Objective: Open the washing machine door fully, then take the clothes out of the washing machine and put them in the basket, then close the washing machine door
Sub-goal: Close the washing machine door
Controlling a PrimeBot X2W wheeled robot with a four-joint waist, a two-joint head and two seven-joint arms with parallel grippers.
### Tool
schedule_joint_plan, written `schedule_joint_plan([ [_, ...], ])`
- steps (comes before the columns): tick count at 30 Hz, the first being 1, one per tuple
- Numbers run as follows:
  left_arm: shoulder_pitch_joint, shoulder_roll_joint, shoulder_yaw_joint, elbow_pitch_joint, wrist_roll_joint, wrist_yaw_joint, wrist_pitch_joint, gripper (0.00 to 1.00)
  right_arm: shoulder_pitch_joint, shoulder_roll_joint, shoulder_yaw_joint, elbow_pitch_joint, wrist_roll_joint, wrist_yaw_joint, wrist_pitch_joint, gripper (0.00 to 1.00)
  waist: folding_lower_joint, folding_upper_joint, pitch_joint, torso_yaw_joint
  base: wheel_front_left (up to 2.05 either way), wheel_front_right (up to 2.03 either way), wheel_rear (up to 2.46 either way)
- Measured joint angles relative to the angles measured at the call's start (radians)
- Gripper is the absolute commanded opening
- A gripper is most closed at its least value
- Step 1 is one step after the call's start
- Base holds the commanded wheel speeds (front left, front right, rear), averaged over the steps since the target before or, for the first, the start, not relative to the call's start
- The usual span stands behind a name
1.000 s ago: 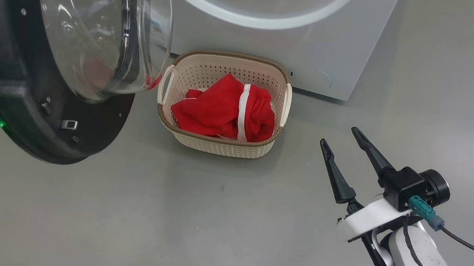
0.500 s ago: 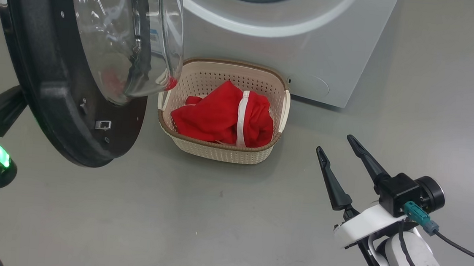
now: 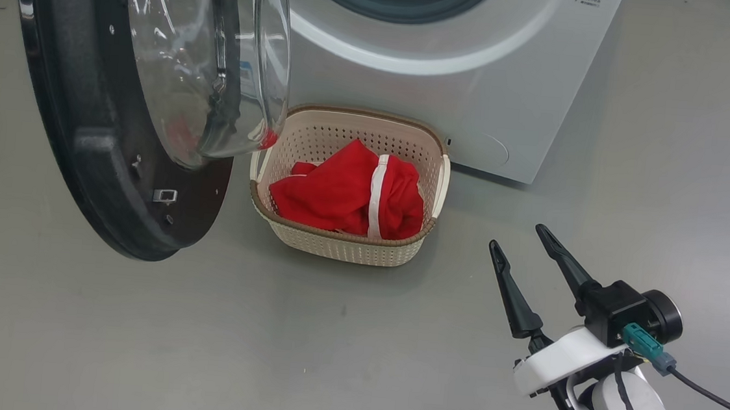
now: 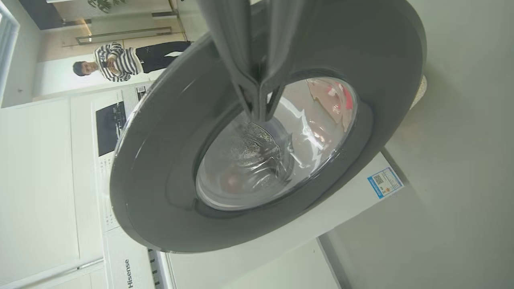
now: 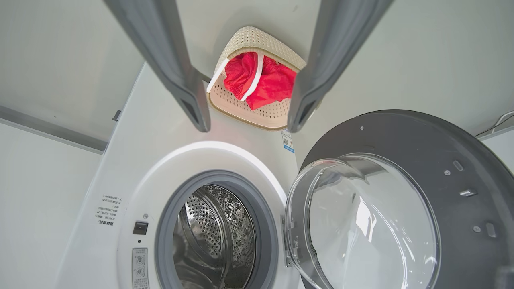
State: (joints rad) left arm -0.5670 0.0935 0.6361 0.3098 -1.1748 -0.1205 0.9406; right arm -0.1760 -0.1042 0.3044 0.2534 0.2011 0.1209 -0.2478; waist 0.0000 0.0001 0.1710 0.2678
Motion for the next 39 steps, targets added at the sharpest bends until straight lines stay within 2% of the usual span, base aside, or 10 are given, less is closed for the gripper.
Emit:
schedule_joint_plan([
  [7, 0.102, 0.053, -0.079, -0.210, 0.134, 0.000, -0.174, 0.00, 0.004, 0.006, -0.002, -0.008, 0.001, 0.000, 0.000, 1.00, 0.0000, 0.0000, -0.009, 0.012, 0.00, 0.00, 0.00],
  [15, 0.279, 0.170, -0.289, -0.401, 0.383, -0.001, -0.406, 0.00, 0.005, 0.009, -0.003, -0.012, 0.001, 0.000, -0.001, 1.00, 0.0000, 0.0000, -0.011, 0.015, 0.00, 0.00, 0.00],
  [23, 0.415, 0.179, -0.340, -0.416, 0.538, -0.001, -0.661, 0.00, 0.005, 0.011, -0.003, -0.016, 0.001, 0.000, -0.002, 1.00, 0.0000, 0.0000, -0.013, 0.015, 0.00, 0.00, 0.00],
  [31, 0.506, 0.136, -0.382, -0.370, 0.599, -0.001, -0.888, 0.00, 0.009, 0.013, -0.006, -0.019, 0.002, 0.000, -0.004, 1.00, 0.0000, 0.0000, -0.015, 0.011, 0.00, 0.00, 0.00],
  [32, 0.513, 0.135, -0.392, -0.360, 0.603, -0.001, -0.904, 0.08, 0.012, 0.013, -0.006, -0.019, 0.002, 0.000, -0.004, 1.00, 0.0000, 0.0000, -0.016, 0.011, 0.00, 0.00, 0.00],
  [33, 0.520, 0.134, -0.404, -0.351, 0.608, -0.001, -0.922, 0.35, 0.016, 0.013, -0.006, -0.019, 0.002, 0.000, -0.004, 1.00, 0.0000, 0.0000, -0.016, 0.010, 0.00, 0.00, 0.00],
  [34, 0.528, 0.135, -0.414, -0.346, 0.615, -0.001, -0.940, 0.46, 0.018, 0.013, -0.006, -0.019, 0.002, 0.000, -0.004, 1.00, 0.0000, 0.0000, -0.016, 0.010, 0.00, 0.00, 0.00],
  [35, 0.534, 0.134, -0.422, -0.339, 0.616, -0.001, -0.954, 0.84, 0.019, 0.013, -0.006, -0.019, 0.002, 0.000, -0.004, 1.00, 0.0000, 0.0000, -0.017, 0.009, 0.00, 0.00, 0.00],
  [36, 0.539, 0.135, -0.430, -0.331, 0.616, -0.002, -0.969, 1.00, 0.020, 0.014, -0.006, -0.019, 0.001, 0.000, -0.004, 1.00, 0.0000, 0.0000, -0.017, 0.009, 0.00, 0.00, 0.00],
  [39, 0.553, 0.137, -0.450, -0.310, 0.644, -0.004, -1.012, 1.00, 0.020, 0.015, -0.006, -0.019, 0.001, 0.000, -0.004, 1.00, 0.0000, 0.0000, -0.020, 0.007, 0.00, 0.00, 0.00],
])
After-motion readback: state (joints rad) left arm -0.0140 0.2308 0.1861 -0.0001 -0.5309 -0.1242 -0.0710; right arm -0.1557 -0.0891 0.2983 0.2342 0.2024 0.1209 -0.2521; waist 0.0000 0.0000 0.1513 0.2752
